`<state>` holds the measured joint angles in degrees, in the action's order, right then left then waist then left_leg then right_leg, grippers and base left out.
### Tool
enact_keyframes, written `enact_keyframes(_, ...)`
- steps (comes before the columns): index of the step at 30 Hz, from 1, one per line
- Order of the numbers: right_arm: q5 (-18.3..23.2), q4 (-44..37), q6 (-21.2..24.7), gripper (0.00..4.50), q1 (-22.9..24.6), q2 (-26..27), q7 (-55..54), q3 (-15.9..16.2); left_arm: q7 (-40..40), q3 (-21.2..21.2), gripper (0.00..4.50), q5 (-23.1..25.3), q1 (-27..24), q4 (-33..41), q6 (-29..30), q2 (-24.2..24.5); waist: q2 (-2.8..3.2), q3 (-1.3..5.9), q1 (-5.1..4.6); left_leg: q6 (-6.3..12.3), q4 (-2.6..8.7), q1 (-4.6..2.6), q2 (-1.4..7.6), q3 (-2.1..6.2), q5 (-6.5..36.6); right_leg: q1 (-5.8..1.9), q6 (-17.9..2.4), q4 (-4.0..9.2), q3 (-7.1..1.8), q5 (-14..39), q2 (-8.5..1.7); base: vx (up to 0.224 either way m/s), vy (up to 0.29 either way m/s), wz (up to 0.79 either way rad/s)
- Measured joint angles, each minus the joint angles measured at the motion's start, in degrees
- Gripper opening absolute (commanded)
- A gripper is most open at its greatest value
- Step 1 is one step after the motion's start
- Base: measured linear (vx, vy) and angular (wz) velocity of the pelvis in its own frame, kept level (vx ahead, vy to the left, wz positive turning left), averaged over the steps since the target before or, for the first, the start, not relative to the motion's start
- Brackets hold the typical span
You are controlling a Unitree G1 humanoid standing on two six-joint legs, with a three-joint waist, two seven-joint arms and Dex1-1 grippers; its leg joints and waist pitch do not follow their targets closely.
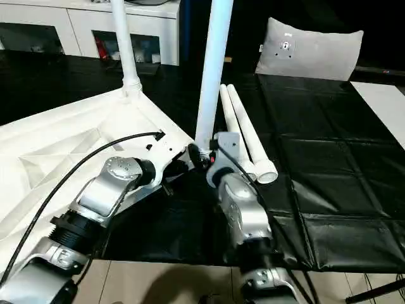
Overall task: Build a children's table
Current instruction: Rotate leg to tighten
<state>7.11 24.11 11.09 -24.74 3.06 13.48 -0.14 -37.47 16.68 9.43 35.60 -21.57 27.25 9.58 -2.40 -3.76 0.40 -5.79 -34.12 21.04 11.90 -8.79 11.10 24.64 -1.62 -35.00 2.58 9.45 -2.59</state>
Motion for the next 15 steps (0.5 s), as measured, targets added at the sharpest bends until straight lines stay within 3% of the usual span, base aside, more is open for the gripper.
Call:
enact_keyframes(5,1.85,-7.96,0.68,4.33,3.26,-1.01,0.13,-2.38,-0.62,0.43,0.0,0.28,0.14,-3.76,-8.07,1.16,0.0,-0.01,0.46,-0.01,-0.01,-0.01,0.01,0.0,0.0,0.02,0.03,0.0,-0.03,-0.04,-0.01,0.0,0.0,0.0)
enact_keyframes(6,2.13,-9.27,0.68,4.48,3.65,-1.23,0.17,-2.93,-0.96,0.31,0.44,0.19,0.14,-3.92,-8.47,1.27,0.0,-0.01,0.59,-0.02,-0.01,-0.01,0.01,-0.01,0.0,0.02,0.03,0.0,-0.03,-0.04,-0.01,0.0,0.0,0.0)
enact_keyframes(10,4.52,-12.87,1.15,4.5,5.4,-1.79,1.11,-4.3,-2.19,-1.14,0.58,-2.41,0.27,-1.35,-10.26,0.96,0.05,0.01,1.4,-0.02,-0.01,-0.04,0.01,-0.01,0.0,0.02,0.03,0.0,-0.05,-0.05,-0.03,0.0,0.0,0.0)
enact_keyframes(15,7.15,-17.96,4.48,4.5,5.54,-3.55,5.17,-3.28,-4.13,-1.05,0.82,-3.38,-0.72,2.93,-10.22,2.08,0.15,0.08,1.27,-0.2,-0.02,-0.23,0.02,-0.07,0.07,-0.18,-0.01,-0.04,-0.07,-0.1,-0.01,0.0,0.0,0.0)
